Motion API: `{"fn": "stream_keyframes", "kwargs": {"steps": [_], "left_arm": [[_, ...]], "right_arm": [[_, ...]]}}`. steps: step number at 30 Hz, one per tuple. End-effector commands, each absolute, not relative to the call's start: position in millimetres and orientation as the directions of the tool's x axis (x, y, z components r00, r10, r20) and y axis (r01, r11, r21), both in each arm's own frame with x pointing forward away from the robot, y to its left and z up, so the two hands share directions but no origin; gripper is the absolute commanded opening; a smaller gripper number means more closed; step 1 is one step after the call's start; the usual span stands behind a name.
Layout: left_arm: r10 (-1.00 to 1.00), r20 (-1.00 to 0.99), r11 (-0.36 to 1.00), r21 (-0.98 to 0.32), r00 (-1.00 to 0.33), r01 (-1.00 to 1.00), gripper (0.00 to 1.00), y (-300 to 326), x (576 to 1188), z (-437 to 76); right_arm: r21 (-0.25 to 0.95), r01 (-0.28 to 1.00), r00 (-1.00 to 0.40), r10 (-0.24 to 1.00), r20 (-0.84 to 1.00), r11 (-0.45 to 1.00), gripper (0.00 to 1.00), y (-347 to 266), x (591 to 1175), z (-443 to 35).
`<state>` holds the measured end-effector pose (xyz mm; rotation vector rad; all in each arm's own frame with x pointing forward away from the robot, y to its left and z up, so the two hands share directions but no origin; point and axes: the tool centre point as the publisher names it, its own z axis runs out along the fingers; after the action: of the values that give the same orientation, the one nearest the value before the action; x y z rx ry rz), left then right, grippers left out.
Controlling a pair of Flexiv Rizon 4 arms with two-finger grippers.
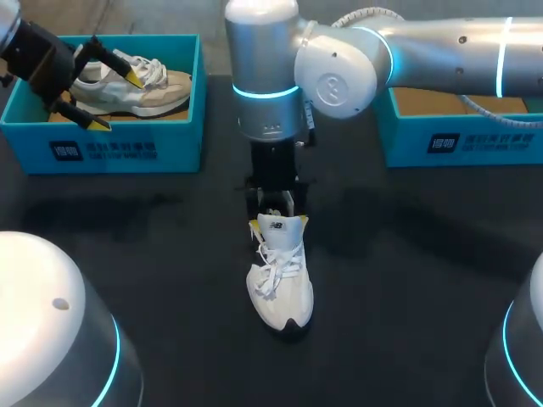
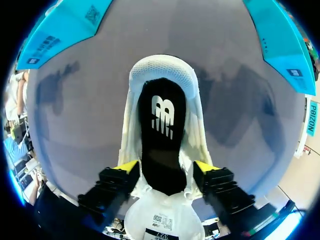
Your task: Take the shoe out of the shoebox, open the shoe tongue, remove and reinsert the insole, then place the shoe into the shoebox
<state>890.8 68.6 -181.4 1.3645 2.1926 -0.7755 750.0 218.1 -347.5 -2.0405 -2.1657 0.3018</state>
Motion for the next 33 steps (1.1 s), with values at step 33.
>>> {"fn": "stream_keyframes", "kwargs": {"steps": [33], "left_arm": [[0.661,-0.625,0.356,-0.225,-0.415,0.907,1.00,68.6,890.4,-180.9]], "right_arm": [[-0.219,0.976,-0.010,0.997,-0.077,-0.008,1.00,221.5,714.9,-299.8]]}}
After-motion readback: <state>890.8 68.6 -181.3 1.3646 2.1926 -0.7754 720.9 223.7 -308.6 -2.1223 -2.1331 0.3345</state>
